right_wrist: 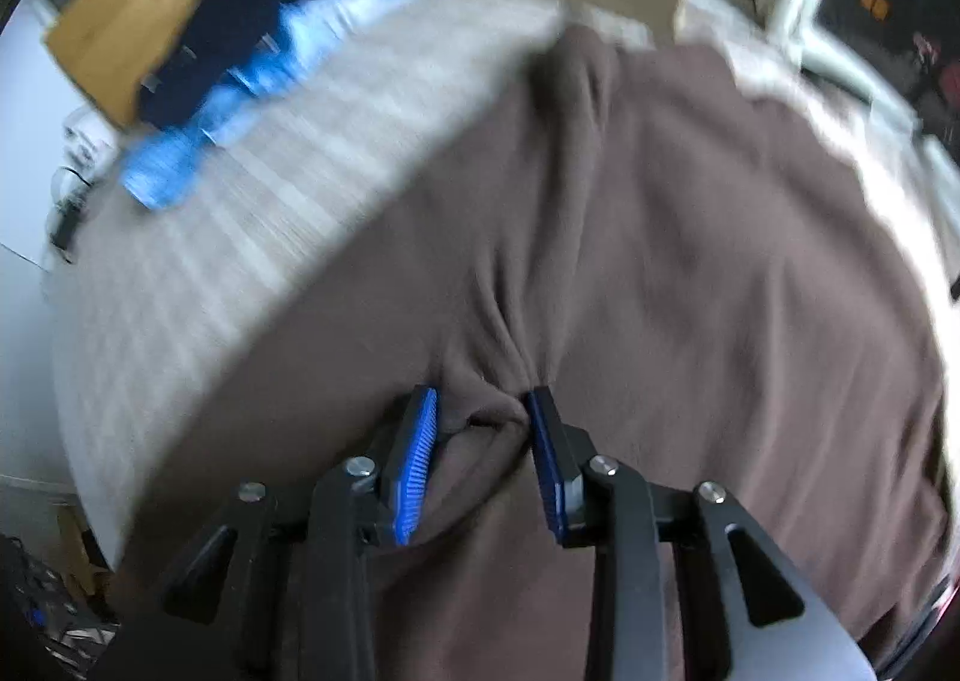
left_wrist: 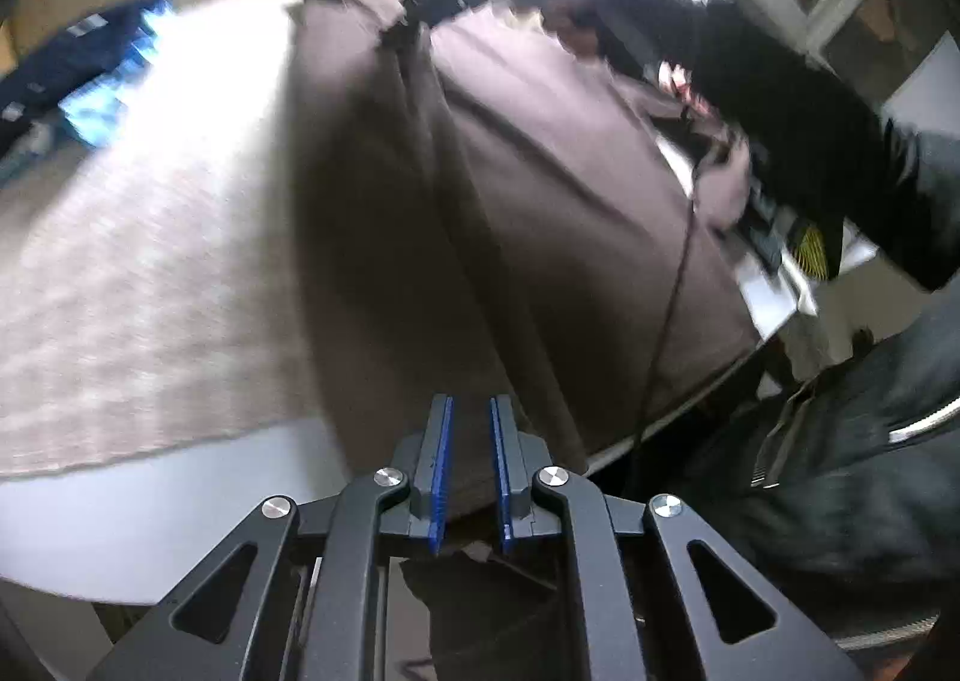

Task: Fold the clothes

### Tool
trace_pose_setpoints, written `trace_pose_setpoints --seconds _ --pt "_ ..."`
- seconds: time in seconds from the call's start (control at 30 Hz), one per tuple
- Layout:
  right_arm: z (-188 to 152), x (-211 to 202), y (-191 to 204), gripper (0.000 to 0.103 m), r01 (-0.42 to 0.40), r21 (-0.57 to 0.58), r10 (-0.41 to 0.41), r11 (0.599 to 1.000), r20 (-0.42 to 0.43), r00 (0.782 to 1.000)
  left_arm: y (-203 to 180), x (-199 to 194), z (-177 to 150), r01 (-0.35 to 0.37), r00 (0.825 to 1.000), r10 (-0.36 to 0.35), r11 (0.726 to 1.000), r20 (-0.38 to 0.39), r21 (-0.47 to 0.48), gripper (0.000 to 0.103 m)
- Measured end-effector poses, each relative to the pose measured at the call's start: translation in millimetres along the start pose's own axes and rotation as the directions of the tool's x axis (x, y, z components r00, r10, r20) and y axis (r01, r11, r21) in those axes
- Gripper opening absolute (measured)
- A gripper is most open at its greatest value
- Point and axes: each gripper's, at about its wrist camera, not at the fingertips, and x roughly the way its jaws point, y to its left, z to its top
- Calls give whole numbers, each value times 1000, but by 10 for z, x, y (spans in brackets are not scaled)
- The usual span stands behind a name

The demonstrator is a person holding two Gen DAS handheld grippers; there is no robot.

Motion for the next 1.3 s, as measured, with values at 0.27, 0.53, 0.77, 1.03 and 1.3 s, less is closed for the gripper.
trace_pose_setpoints --seconds 0.27,0.53,0.77,1.03,1.3 --pt "-282 -234 40 34 -56 -7 56 998 67 996 -133 354 -4 19 997 -17 999 -69 33 12" --pt "-475 -796 -850 35 49 177 -87 983 213 973 -165 545 -18 29 991 -26 999 -127 22 15" --pt "-490 -1003 -2119 60 300 354 -370 886 152 916 -81 477 -90 19 990 -19 1000 -136 0 16" --pt "-344 -509 -2447 63 281 344 -309 896 28 951 -35 531 -46 35 984 -39 999 -175 -26 15" --pt "-411 -533 -2308 8 346 302 -380 888 58 923 5 537 -27 47 978 -50 999 -204 -21 15"
